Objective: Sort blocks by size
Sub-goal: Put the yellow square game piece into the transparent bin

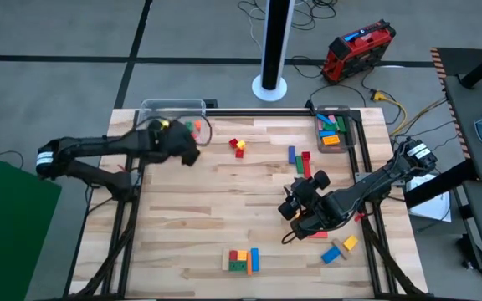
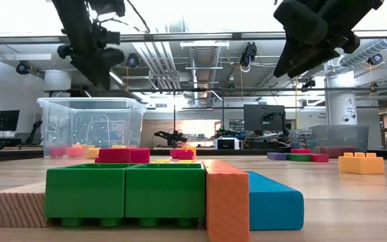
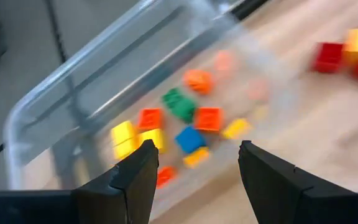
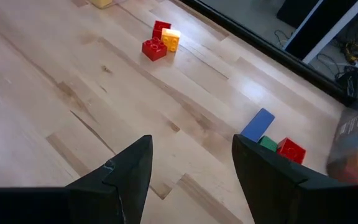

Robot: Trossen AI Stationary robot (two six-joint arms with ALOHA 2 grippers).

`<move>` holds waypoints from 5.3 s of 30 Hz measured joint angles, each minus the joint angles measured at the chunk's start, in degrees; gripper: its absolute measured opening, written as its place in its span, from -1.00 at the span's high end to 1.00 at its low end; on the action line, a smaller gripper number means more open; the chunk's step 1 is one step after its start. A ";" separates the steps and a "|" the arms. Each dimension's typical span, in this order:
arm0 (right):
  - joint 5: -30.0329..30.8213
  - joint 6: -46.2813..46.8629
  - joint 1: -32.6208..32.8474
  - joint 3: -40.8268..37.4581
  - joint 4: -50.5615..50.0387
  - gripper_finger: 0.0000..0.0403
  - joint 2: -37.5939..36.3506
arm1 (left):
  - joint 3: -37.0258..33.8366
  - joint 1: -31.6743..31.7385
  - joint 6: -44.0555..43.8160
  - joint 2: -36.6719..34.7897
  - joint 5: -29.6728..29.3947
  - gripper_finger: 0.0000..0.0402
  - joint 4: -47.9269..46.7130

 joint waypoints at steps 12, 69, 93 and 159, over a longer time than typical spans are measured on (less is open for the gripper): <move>-17.58 3.45 0.00 0.00 0.17 -0.04 -0.02 | 0.00 -22.13 -1.53 1.90 -3.58 0.01 9.44; -40.89 6.47 0.02 -1.36 4.71 0.33 15.53 | 0.00 -31.08 -4.80 11.69 -9.24 0.01 11.83; -47.99 -38.59 -7.19 -1.66 46.60 0.33 5.15 | -14.29 -43.61 46.43 11.80 12.66 0.01 70.86; -69.89 -50.87 -13.53 -1.49 59.64 0.32 8.20 | -8.22 -36.20 64.67 24.48 28.95 0.16 79.64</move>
